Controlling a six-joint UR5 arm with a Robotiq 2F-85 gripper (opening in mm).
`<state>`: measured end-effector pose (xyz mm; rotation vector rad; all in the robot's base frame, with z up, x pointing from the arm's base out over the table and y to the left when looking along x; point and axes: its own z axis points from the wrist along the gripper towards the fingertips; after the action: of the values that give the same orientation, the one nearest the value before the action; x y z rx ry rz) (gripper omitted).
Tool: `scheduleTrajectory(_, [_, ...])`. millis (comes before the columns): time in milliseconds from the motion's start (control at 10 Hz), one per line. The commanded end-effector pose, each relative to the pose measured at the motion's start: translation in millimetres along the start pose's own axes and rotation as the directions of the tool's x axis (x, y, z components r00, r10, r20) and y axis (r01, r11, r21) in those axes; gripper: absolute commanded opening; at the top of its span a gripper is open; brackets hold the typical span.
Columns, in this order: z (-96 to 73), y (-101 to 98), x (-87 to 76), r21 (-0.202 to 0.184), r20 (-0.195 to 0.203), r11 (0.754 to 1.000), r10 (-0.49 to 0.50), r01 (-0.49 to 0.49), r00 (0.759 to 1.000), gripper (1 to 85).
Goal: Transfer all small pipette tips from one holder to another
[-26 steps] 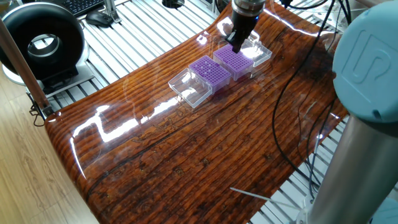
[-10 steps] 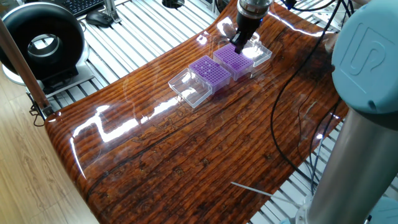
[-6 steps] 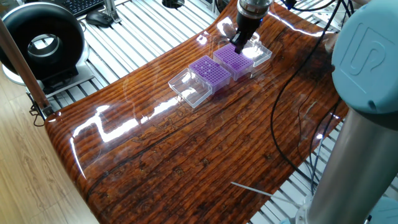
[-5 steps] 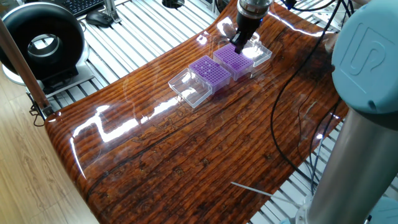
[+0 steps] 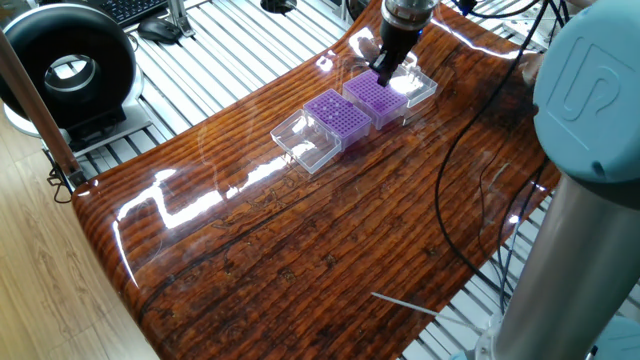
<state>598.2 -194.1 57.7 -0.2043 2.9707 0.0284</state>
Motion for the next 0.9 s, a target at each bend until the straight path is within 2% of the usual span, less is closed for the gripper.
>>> scheduleTrajectory(0, [-0.7,2.8,1.2,-0.018,-0.002,1.0,0.021,-0.021,1.0,1.0])
scheduleTrajectory(200, [0.0,3.6,4.0,-0.024,-0.01,1.0,0.02,-0.02,1.0,1.0])
scheduleTrajectory(300, [0.0,6.6,9.6,-0.037,-0.032,0.999,0.016,-0.017,0.999,1.0])
scheduleTrajectory(400, [0.0,7.3,10.6,-0.043,-0.035,0.999,0.001,-0.003,0.999,1.3])
scheduleTrajectory(500, [0.2,9.0,12.3,-0.051,-0.04,0.999,-0.004,0.002,0.999,6.0])
scheduleTrajectory(800, [1.3,8.9,12.4,-0.054,-0.04,0.998,-0.025,0.023,0.999,10.0])
